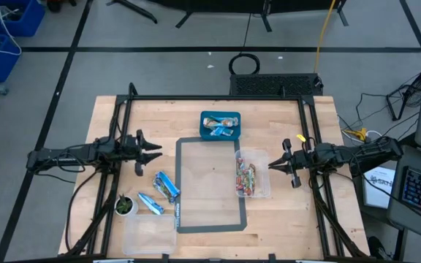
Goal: Pick and place Granola Bars by type
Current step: Put the purple granola bar into the left transparent bin
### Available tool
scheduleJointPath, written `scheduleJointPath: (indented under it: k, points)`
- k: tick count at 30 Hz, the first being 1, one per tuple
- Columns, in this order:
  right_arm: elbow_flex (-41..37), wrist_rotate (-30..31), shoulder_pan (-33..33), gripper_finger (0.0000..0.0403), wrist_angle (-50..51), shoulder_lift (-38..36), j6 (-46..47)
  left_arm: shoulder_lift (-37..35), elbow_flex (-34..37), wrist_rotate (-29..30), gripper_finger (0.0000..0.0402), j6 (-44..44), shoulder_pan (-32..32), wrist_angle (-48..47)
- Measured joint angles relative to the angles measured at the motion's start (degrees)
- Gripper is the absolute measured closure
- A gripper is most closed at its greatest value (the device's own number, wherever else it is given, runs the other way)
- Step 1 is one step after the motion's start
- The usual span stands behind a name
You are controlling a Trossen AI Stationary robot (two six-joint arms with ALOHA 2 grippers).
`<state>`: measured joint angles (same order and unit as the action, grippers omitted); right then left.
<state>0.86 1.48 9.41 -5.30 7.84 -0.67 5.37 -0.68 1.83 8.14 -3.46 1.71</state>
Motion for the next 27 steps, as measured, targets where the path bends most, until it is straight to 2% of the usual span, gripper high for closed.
scheduleJointPath:
  k: [5, 9, 12, 15, 21, 27]
  points:
    - [0.00, 0.00, 0.00, 0.0383, -0.01, 0.00, 0.00, 0.00, 0.06, -3.13, 0.0263, 1.53, 0.00, -0.21]
    - [0.00, 0.00, 0.00, 0.0383, -0.02, 0.00, 0.00, 0.00, 0.08, -9.10, 0.0263, 5.29, 0.00, 0.32]
    - [0.00, 0.00, 0.00, 0.0383, -0.02, 0.00, 0.00, 0.62, 0.07, -13.58, 0.0263, 13.02, 0.02, 1.28]
    - [0.00, 0.00, 0.00, 0.0383, -0.02, 0.00, 0.00, 2.78, -1.06, -14.40, 0.0263, 21.91, 0.02, -1.77]
    - [0.00, 0.00, 0.00, 0.0383, -0.02, 0.00, 0.00, 13.75, -2.71, -11.78, 0.0263, 32.63, 0.02, -6.76]
    - [0.00, 0.00, 0.00, 0.0383, -0.02, 0.00, 0.00, 29.10, -7.95, -12.35, 0.0263, 34.66, 1.47, -6.42]
